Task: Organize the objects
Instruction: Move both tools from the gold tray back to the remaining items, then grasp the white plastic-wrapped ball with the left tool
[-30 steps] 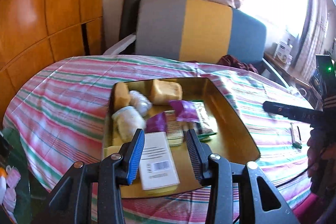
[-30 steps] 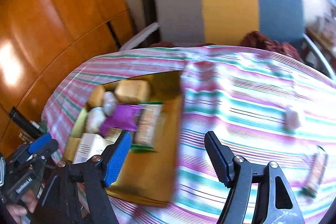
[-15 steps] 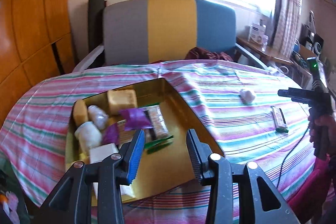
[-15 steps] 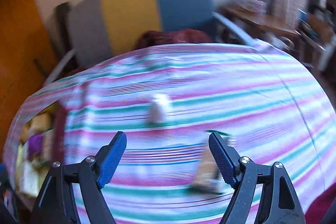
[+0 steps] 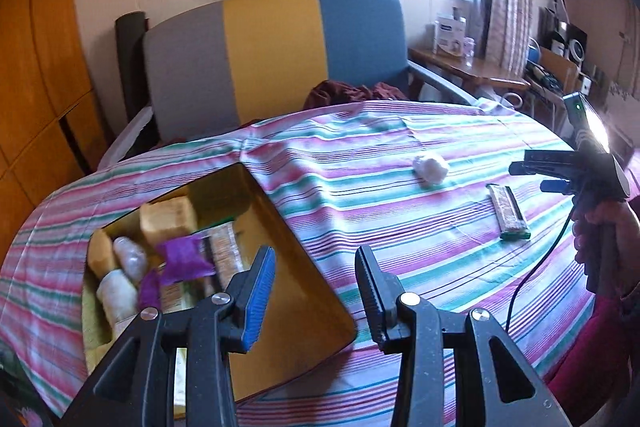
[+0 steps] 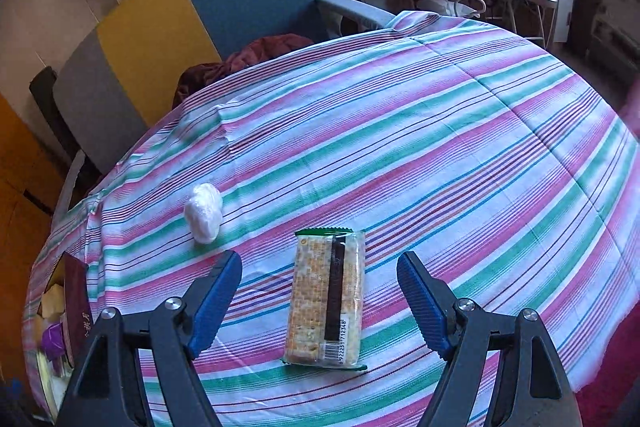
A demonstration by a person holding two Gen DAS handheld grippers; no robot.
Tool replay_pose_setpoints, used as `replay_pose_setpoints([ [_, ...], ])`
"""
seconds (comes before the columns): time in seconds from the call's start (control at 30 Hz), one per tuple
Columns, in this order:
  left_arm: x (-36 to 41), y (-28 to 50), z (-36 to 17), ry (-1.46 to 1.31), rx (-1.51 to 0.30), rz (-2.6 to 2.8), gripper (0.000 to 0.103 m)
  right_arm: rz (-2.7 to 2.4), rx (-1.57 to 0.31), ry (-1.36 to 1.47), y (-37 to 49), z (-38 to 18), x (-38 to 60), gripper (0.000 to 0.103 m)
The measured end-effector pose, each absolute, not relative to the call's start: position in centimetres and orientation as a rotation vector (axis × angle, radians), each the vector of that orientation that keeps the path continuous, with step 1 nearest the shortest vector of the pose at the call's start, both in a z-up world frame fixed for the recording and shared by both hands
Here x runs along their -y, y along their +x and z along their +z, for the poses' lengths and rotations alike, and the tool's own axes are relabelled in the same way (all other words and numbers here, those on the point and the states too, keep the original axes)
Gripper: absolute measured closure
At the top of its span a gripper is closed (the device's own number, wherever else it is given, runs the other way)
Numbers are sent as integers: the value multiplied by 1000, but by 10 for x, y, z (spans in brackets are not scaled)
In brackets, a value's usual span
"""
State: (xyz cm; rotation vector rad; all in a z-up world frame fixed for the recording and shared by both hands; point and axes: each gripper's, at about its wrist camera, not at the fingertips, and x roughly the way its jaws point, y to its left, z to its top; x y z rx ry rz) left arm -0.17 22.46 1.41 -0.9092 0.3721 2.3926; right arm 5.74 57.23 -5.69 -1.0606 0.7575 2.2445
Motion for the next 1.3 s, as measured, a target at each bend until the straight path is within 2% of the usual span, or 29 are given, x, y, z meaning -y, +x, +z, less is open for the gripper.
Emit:
replay_pose_setpoints([
  [0.83, -324, -19, -18, -964, -496, 2235, 62, 2152, -924, -1070, 66, -71, -592, 19],
  [1.3, -399, -81, -59, -1224, -323, 2062, 59, 2147, -1040, -1025, 74, -71, -598, 16],
])
